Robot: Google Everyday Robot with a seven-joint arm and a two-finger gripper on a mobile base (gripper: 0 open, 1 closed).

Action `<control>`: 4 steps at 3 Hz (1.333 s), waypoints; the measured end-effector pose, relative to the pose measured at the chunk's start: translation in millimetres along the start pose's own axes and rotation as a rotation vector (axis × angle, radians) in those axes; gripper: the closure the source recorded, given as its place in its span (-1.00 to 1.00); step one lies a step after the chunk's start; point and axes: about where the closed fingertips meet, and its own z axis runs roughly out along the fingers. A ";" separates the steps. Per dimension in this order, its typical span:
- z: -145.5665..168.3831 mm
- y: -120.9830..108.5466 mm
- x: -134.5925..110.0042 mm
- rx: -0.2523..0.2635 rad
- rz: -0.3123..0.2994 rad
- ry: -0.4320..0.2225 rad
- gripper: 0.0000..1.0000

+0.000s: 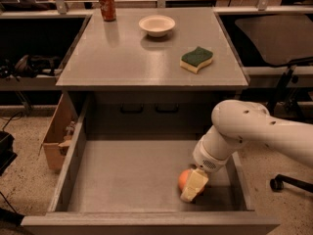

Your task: Place orange into top drawer

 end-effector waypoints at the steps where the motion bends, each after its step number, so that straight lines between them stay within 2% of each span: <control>1: -27.5 -7.2 -11.0 0.024 -0.049 -0.021 -1.00; 2: -70.3 -17.5 -21.4 0.045 -0.083 -0.059 -1.00; 3: -166.4 -30.3 -22.2 0.095 -0.048 -0.159 -1.00; 4: -240.3 -36.8 -13.9 0.152 0.031 -0.267 -1.00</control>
Offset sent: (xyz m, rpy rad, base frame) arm 0.0492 -0.0224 0.1304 0.0837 -0.1453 0.0774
